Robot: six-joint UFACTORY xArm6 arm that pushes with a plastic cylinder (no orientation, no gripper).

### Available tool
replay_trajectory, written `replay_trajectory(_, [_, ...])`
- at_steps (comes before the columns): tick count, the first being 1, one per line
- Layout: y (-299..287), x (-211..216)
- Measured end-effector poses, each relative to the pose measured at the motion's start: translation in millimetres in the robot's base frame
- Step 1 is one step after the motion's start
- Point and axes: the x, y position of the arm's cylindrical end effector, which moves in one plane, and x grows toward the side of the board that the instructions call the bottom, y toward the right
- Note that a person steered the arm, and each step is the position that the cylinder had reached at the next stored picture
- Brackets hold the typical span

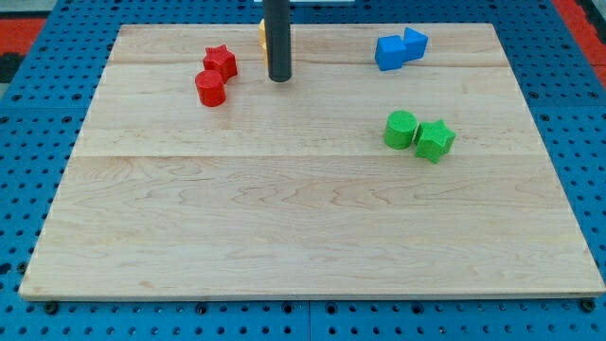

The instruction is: Slide the red star towards the top left of the board

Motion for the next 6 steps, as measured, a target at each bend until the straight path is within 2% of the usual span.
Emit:
replay_trajectory(1, [-18, -2])
replay_trajectory(3, [-72, -34])
replay_trajectory(6, [-96, -46])
